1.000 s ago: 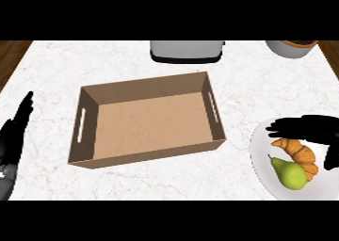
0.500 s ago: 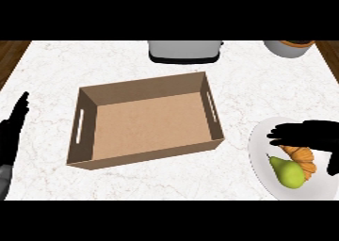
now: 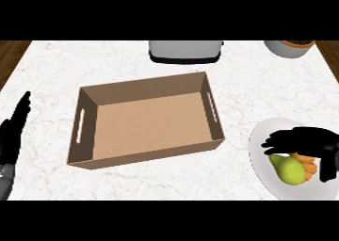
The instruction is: Pick the croissant from the plate and place it in the cardboard box
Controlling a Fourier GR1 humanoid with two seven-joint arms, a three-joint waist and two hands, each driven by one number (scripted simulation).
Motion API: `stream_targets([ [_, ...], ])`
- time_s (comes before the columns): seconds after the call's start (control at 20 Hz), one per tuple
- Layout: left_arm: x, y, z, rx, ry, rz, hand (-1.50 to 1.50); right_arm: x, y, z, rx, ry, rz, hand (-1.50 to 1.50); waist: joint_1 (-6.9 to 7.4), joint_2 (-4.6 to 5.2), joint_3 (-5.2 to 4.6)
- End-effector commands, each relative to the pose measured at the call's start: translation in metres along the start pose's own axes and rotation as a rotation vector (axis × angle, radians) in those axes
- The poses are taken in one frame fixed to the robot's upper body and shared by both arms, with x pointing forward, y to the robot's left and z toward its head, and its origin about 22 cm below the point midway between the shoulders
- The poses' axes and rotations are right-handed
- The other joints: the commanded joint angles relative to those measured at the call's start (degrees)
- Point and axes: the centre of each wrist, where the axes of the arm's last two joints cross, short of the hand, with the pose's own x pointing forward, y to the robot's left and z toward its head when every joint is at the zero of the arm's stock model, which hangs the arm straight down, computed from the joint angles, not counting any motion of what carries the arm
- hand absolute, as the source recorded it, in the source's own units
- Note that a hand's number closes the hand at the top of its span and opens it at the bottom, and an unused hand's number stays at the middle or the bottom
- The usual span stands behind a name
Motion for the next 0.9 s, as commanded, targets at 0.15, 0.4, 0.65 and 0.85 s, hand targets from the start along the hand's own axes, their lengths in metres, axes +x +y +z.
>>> stream_targets([
  [0.15,-0.017,-0.01,0.014,-0.002,0.0,-0.004,0.0,0.009,0.023,-0.03,-0.2,-0.065,0.074,1.5,0.0,0.08,0.1],
  [0.4,0.009,0.015,-0.007,-0.004,-0.001,-0.005,0.0,-0.005,-0.008,-0.018,-0.295,-0.058,0.139,1.5,0.26,0.14,0.13],
  [0.65,-0.021,0.017,0.011,0.064,0.086,-0.009,0.0,0.008,0.067,-0.015,-0.46,0.619,-0.331,1.5,-8.16,-2.54,-0.24],
  [0.85,-0.035,0.028,0.018,0.107,0.134,-0.033,0.0,0.016,0.083,-0.019,-0.585,0.862,-0.427,1.5,-10.68,-3.77,-0.63],
])
